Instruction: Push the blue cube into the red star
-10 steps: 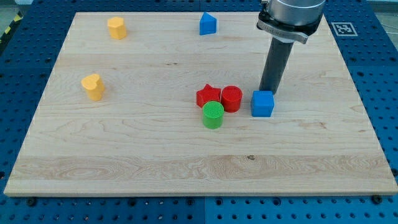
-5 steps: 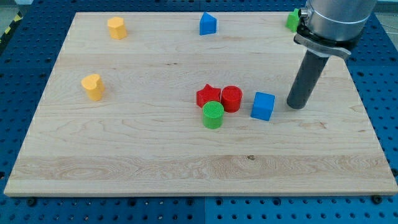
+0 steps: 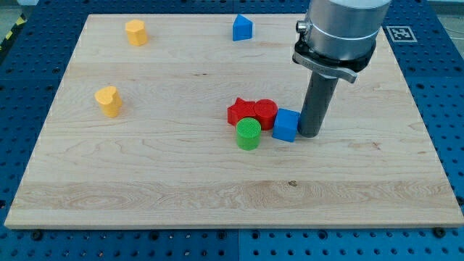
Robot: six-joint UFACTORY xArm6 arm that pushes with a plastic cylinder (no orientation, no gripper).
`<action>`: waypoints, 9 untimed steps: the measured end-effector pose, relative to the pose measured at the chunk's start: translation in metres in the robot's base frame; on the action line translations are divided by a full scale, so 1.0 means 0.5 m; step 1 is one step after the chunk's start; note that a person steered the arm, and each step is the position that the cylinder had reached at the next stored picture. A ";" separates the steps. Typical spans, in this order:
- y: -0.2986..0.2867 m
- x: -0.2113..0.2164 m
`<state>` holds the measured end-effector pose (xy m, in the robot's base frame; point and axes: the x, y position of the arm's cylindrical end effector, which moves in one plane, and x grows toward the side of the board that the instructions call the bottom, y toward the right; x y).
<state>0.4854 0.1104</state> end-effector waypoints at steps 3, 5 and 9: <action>-0.124 0.020; -0.100 0.008; -0.193 -0.037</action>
<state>0.4669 0.0140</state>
